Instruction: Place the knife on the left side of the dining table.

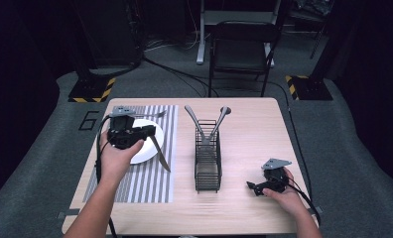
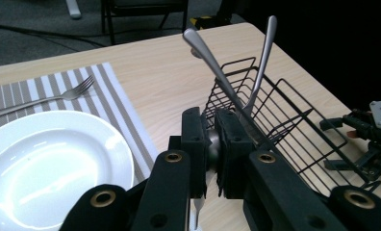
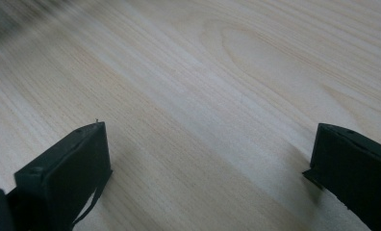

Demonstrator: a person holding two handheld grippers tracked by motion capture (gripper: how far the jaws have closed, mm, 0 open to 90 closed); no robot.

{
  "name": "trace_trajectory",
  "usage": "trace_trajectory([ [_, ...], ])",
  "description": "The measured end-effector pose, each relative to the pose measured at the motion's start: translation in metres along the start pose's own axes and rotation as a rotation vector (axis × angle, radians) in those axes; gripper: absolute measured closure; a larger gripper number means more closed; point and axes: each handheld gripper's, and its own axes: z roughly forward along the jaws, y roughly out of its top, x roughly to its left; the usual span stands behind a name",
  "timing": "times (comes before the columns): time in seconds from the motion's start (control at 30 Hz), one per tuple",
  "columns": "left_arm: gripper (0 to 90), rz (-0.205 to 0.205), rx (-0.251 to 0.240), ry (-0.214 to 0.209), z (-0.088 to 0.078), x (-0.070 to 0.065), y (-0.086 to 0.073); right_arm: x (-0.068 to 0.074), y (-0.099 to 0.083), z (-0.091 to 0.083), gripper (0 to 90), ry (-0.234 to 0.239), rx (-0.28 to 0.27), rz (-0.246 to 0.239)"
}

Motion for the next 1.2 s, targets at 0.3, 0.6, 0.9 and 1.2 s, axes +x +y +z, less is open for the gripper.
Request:
trace_trajectory([
  [0.3,83.5,-0.035,0.008,0.019,0.004,0.015,-0.01,0.0,0.0,0.0,0.0,0.0,0.0,0.0],
  [0.6,83.4,-0.101,-0.011,0.037,0.004,0.03,-0.023,0.0,0.0,0.0,0.0,0.0,0.0,0.0],
  [0.9,80.7,-0.16,-0.031,0.103,-0.003,0.051,-0.037,0.0,0.0,0.0,0.0,0.0,0.0,0.0],
  [1.2,78.4,-0.25,-0.051,0.136,-0.009,0.075,-0.055,0.0,0.0,0.0,0.0,0.0,0.0,0.0],
])
